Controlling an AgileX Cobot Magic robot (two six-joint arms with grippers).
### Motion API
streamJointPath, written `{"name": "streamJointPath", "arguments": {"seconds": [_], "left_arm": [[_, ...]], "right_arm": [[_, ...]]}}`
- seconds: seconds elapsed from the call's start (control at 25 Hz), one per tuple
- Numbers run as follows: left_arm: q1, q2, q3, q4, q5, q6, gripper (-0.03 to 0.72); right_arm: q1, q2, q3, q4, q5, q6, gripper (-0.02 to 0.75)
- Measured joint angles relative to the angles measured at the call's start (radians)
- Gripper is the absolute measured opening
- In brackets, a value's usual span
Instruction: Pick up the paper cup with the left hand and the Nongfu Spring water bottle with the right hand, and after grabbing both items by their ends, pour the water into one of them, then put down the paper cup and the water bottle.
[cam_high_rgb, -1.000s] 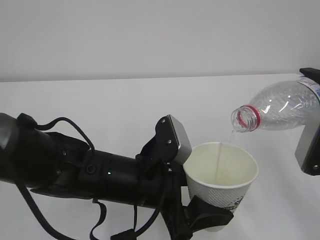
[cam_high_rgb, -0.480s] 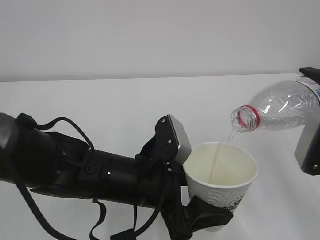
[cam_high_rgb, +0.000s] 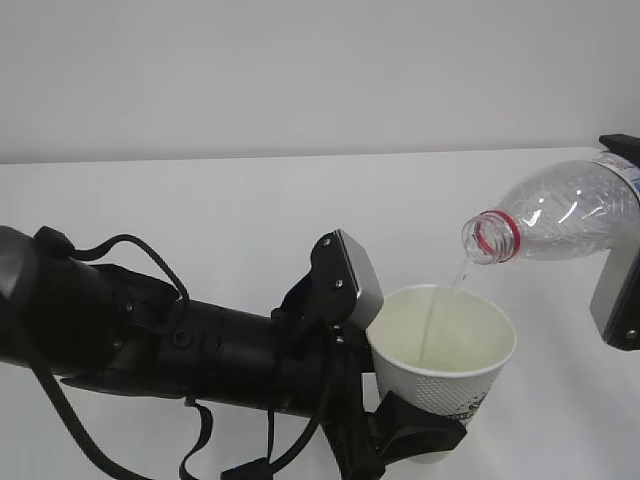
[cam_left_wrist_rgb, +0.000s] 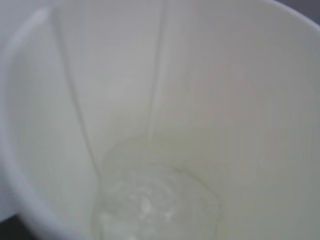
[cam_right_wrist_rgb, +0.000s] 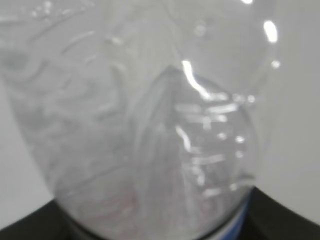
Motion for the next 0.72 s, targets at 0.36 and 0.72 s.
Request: {"name": "streamJointPath", "arguments": {"seconds": [0.36, 0.72], "left_arm": [[0.000, 0.000, 0.000, 0.000, 0.002, 0.000, 0.526], [0.000, 0.000, 0.000, 0.000, 0.002, 0.000, 0.526]], "right_arm": [[0.000, 0.000, 0.000, 0.000, 0.000, 0.000, 0.425], [0.000, 0.000, 0.000, 0.000, 0.000, 0.000, 0.425]]}}
